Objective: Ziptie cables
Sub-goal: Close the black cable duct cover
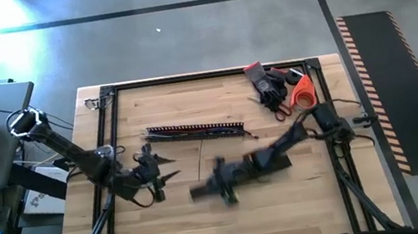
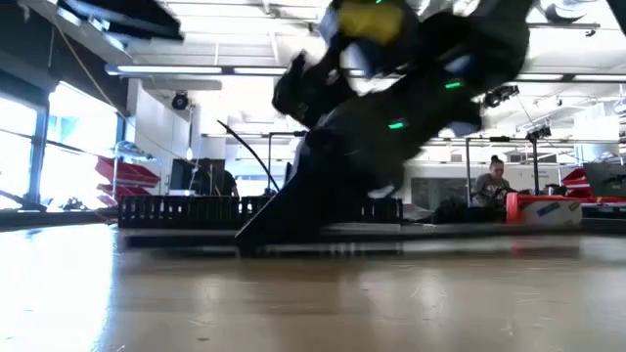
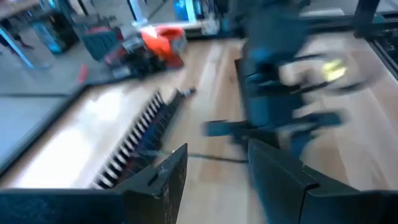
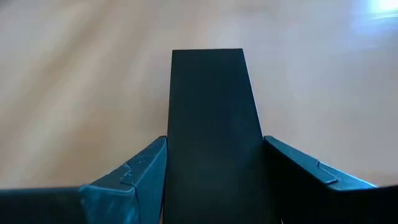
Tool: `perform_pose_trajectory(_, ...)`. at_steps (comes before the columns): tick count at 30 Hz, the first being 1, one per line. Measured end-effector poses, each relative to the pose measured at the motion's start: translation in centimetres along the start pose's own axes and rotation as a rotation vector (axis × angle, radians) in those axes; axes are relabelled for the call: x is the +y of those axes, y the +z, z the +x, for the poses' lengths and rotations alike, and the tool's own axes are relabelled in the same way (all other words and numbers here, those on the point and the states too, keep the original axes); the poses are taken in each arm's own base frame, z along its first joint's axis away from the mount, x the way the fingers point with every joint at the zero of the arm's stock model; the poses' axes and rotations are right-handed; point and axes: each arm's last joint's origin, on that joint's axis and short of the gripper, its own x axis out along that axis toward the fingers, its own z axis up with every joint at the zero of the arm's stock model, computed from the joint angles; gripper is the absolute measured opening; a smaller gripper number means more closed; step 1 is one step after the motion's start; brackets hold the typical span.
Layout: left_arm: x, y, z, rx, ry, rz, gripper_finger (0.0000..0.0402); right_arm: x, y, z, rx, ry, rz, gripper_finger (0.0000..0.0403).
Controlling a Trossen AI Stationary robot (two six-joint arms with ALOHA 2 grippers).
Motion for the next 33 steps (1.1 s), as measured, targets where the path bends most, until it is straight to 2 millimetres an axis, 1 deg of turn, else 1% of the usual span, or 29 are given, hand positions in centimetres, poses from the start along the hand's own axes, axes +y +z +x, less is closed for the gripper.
perform_pose_trajectory(2, 1.0, 1.0, -0.7, -0.011, 0.016, 0.025, 0.0144, -2.2, 1.3, -0.6, -0.039, -0.059, 0.023, 0.0210)
perform_pose_trajectory(4, 2.2, 1.8, -1.4, -0.015, 0.050, 0.049, 0.0144, -4.0, 3.0, -1.5, -0.090, -0.065, 0.048, 0.0210)
perform_pose_trajectory(5, 3.0, 2.1, -1.9, -0.020, 0.074, 0.056, 0.0144, -4.8, 4.1, -1.9, -0.126, -0.049, 0.063, 0.0210)
perform_pose_trajectory(8, 5.2, 2.9, -3.1, -0.050, 0.142, 0.057, 0.0144, -6.4, 6.1, -2.6, -0.168, -0.047, 0.064, 0.0210)
perform_pose_trajectory(10, 6.4, 2.8, -3.8, -0.049, 0.167, 0.050, 0.0144, -7.3, 7.4, -2.8, -0.163, -0.066, 0.061, 0.0210)
perform_pose_trajectory(13, 8.0, 2.7, -4.6, -0.049, 0.214, 0.036, 0.0144, -8.9, 10.5, -3.5, -0.134, -0.110, 0.071, 0.0210)
perform_pose_trajectory(16, 9.4, 2.3, -5.1, -0.021, 0.254, 0.016, 0.0142, -10.8, 13.5, -4.5, -0.075, -0.203, 0.054, 0.0210)
perform_pose_trajectory(19, 10.6, 2.1, -5.4, -0.011, 0.310, -0.038, 0.0134, -13.7, 15.5, -4.9, -0.051, -0.268, 0.053, 0.0210)
perform_pose_trajectory(21, 11.4, 1.9, -5.7, -0.007, 0.334, -0.066, 0.0127, -15.8, 16.0, -4.5, -0.055, -0.295, 0.069, 0.0210)
perform_pose_trajectory(22, 11.7, 1.9, -5.9, -0.008, 0.333, -0.081, 0.0124, -16.9, 15.9, -4.0, -0.051, -0.294, 0.088, 0.0210)
perform_pose_trajectory(25, 12.8, 1.8, -6.4, -0.009, 0.324, -0.118, 0.0101, -19.5, 14.9, -1.5, -0.020, -0.255, 0.141, 0.0210)
perform_pose_trajectory(27, 13.4, 1.7, -6.5, 0.001, 0.334, -0.130, 0.0071, -20.5, 14.7, 0.2, -0.008, -0.242, 0.153, 0.0210)
perform_pose_trajectory(30, 14.3, 1.4, -6.3, 0.038, 0.335, -0.156, 0.0016, -21.8, 15.4, 1.6, -0.018, -0.236, 0.157, 0.0210)
perform_pose_trajectory(31, 14.6, 1.3, -6.3, 0.050, 0.344, -0.163, 0.0008, -22.1, 15.7, 2.0, -0.024, -0.224, 0.157, 0.0210)
perform_pose_trajectory(33, 15.2, 1.1, -6.0, 0.086, 0.353, -0.180, 0.0009, -22.6, 15.7, 2.9, -0.013, -0.208, 0.153, 0.0210)
